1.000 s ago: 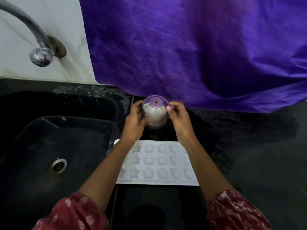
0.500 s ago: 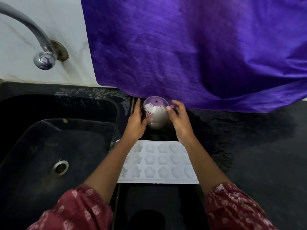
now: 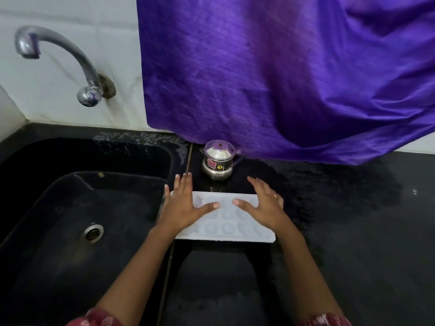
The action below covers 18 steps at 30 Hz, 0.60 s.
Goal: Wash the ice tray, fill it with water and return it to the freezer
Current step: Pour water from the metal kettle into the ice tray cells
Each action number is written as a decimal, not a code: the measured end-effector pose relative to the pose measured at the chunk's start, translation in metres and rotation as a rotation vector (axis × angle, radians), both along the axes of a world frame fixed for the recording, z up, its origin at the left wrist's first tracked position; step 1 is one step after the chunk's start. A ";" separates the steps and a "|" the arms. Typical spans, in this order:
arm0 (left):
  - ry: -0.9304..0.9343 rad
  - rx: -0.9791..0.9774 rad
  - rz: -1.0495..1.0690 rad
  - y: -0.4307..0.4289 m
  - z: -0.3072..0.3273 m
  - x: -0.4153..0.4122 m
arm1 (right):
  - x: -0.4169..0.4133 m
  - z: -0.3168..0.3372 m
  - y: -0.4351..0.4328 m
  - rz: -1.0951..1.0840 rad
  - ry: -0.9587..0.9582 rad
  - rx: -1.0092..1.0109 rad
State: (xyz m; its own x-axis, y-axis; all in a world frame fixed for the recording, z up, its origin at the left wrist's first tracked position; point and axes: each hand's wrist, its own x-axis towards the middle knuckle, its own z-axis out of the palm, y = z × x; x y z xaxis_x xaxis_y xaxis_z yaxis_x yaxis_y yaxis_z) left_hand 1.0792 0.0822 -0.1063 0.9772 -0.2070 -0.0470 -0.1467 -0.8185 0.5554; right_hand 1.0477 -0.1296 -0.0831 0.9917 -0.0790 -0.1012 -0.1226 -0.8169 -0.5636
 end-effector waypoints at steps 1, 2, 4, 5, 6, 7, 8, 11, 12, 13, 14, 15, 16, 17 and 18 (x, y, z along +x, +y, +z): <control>-0.012 0.038 0.005 0.003 -0.001 -0.007 | -0.008 -0.001 0.000 0.018 0.014 -0.040; -0.026 0.071 0.009 0.006 -0.002 -0.013 | -0.016 -0.001 0.001 0.030 0.030 -0.063; -0.038 0.119 0.023 0.012 -0.004 -0.027 | -0.029 -0.002 0.002 0.045 0.074 -0.103; -0.036 0.138 0.033 0.015 -0.005 -0.033 | -0.033 -0.003 0.002 0.049 0.097 -0.127; -0.029 0.159 0.039 0.018 -0.006 -0.039 | -0.037 -0.004 0.002 0.052 0.115 -0.149; -0.015 0.178 0.039 0.021 -0.008 -0.044 | -0.040 -0.005 0.001 0.054 0.132 -0.166; 0.004 0.196 0.036 0.023 -0.009 -0.049 | -0.044 -0.007 0.001 0.054 0.146 -0.176; 0.049 0.238 0.036 0.029 -0.012 -0.060 | -0.051 -0.011 -0.001 0.050 0.164 -0.182; 0.058 0.247 0.045 0.029 -0.012 -0.062 | -0.053 -0.012 -0.001 0.050 0.168 -0.177; 0.065 0.253 0.057 0.029 -0.012 -0.063 | -0.054 -0.014 -0.002 0.051 0.177 -0.175; 0.070 0.257 0.069 0.029 -0.012 -0.063 | -0.056 -0.017 -0.001 0.053 0.187 -0.177; 0.070 0.258 0.080 0.028 -0.013 -0.063 | -0.057 -0.019 -0.001 0.054 0.196 -0.184; 0.069 0.257 0.089 0.028 -0.014 -0.062 | -0.058 -0.022 -0.001 0.053 0.200 -0.194; 0.067 0.255 0.094 0.028 -0.015 -0.061 | -0.058 -0.024 -0.001 0.050 0.199 -0.203; 0.065 0.251 0.096 0.027 -0.016 -0.060 | -0.058 -0.026 -0.002 0.047 0.190 -0.212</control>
